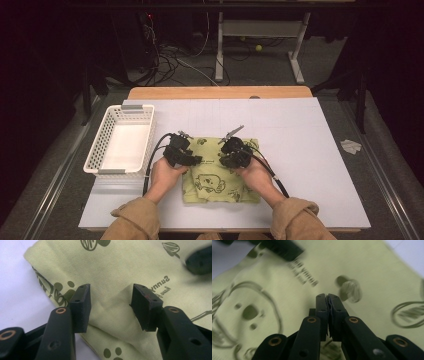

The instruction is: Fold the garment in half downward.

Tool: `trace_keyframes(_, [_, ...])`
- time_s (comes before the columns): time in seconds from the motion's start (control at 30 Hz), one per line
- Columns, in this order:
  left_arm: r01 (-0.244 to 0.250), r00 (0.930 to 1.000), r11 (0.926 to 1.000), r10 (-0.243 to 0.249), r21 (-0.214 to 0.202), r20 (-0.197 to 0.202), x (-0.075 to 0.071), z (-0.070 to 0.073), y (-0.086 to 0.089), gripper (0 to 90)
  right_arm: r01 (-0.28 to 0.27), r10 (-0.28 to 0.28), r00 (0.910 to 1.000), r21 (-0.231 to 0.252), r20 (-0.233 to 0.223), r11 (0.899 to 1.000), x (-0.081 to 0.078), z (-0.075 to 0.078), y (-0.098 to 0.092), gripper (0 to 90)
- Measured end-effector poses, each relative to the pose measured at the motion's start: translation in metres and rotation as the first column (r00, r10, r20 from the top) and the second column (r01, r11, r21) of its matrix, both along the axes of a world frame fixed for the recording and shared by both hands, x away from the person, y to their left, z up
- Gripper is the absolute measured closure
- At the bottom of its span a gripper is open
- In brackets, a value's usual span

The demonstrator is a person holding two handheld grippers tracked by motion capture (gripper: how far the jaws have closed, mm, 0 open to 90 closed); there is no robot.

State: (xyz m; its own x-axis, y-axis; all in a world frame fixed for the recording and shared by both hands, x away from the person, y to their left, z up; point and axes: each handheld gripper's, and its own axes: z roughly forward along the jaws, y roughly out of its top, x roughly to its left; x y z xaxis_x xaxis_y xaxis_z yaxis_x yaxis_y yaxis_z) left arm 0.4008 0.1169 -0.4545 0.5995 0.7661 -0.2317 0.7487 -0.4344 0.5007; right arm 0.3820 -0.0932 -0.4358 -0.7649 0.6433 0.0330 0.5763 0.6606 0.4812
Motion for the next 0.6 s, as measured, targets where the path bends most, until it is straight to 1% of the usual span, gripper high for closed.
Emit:
trace_keyframes(0.1, [-0.002, 1.0, 1.0, 0.002, 0.002, -0.006, 0.0, 0.001, 0.0, 47.2, -0.032, 0.032, 0.9995, -0.02, -0.001, 0.999, -0.011, -0.007, 0.002, 88.3])
trace_keyframes(0.2, [-0.001, 1.0, 0.9999, 0.001, 0.01, -0.006, 0.001, 0.003, 0.0, 46.6, -0.042, 0.042, 0.9991, -0.003, -0.006, 0.999, -0.02, -0.012, -0.001, 87.8])
trace_keyframes(0.3, [-0.004, 1.0, 0.9999, 0.004, 0.012, -0.007, 0.002, 0.004, 0.001, 46.1, -0.043, 0.043, 0.999, 0.019, -0.012, 0.999, -0.027, -0.013, -0.006, 87.1])
trace_keyframes(0.37, [-0.018, 0.9998, 0.9998, 0.018, -0.007, -0.004, 0.005, 0.007, 0.003, 45.8, -0.046, 0.046, 0.9989, 0.028, -0.014, 0.999, -0.031, -0.014, -0.008, 86.7])
trace_keyframes(0.4, [-0.024, 0.9997, 0.9994, 0.024, -0.024, -0.005, 0.006, 0.008, 0.005, 45.7, -0.045, 0.046, 0.9988, 0.034, -0.02, 0.998, -0.033, -0.014, -0.009, 86.4])
trace_keyframes(0.43, [-0.024, 0.9997, 0.9992, 0.024, -0.032, -0.008, 0.007, 0.009, 0.005, 45.7, -0.048, 0.049, 0.9984, 0.042, -0.028, 0.998, -0.036, -0.014, -0.01, 86.2])
trace_keyframes(0.53, [-0.021, 0.9997, 0.9994, 0.02, -0.029, -0.012, 0.011, 0.01, 0.007, 44.9, -0.058, 0.061, 0.9973, 0.056, -0.041, 0.997, -0.04, -0.015, -0.012, 85.1])
trace_keyframes(0.6, [-0.032, 0.9995, 0.9983, 0.031, -0.048, -0.007, 0.015, 0.014, 0.011, 44.8, -0.065, 0.068, 0.9965, 0.061, -0.049, 0.996, -0.04, -0.013, -0.013, 83.4])
